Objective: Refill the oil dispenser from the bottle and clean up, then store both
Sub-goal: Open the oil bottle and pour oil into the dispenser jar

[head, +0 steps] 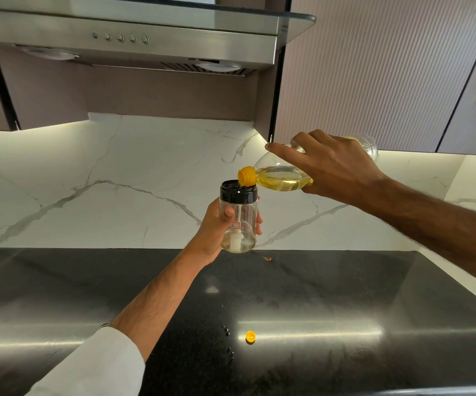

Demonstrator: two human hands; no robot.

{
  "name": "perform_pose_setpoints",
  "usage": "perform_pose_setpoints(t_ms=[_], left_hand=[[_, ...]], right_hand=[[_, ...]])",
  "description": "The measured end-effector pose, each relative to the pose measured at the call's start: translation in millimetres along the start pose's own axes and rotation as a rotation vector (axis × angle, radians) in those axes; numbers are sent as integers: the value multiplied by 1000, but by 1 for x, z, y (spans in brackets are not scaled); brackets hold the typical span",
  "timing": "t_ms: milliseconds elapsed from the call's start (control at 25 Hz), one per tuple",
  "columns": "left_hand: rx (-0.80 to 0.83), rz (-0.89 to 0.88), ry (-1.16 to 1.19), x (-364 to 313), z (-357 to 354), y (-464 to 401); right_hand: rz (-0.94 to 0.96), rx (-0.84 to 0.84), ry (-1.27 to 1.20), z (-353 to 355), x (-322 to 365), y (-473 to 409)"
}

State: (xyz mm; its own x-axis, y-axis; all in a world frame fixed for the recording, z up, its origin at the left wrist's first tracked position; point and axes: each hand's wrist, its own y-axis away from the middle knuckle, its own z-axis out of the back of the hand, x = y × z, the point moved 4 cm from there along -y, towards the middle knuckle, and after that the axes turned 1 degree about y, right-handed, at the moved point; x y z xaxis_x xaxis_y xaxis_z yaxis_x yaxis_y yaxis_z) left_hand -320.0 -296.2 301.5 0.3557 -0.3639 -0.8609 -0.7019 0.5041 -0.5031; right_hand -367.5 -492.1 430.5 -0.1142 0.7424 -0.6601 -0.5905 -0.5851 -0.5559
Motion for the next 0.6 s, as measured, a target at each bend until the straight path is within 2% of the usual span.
perform_pose_setpoints(t_ms=[600], left_hand=[[3,-4,-4,-2,0,1]], right_hand=[[-1,9,13,1,0,0]])
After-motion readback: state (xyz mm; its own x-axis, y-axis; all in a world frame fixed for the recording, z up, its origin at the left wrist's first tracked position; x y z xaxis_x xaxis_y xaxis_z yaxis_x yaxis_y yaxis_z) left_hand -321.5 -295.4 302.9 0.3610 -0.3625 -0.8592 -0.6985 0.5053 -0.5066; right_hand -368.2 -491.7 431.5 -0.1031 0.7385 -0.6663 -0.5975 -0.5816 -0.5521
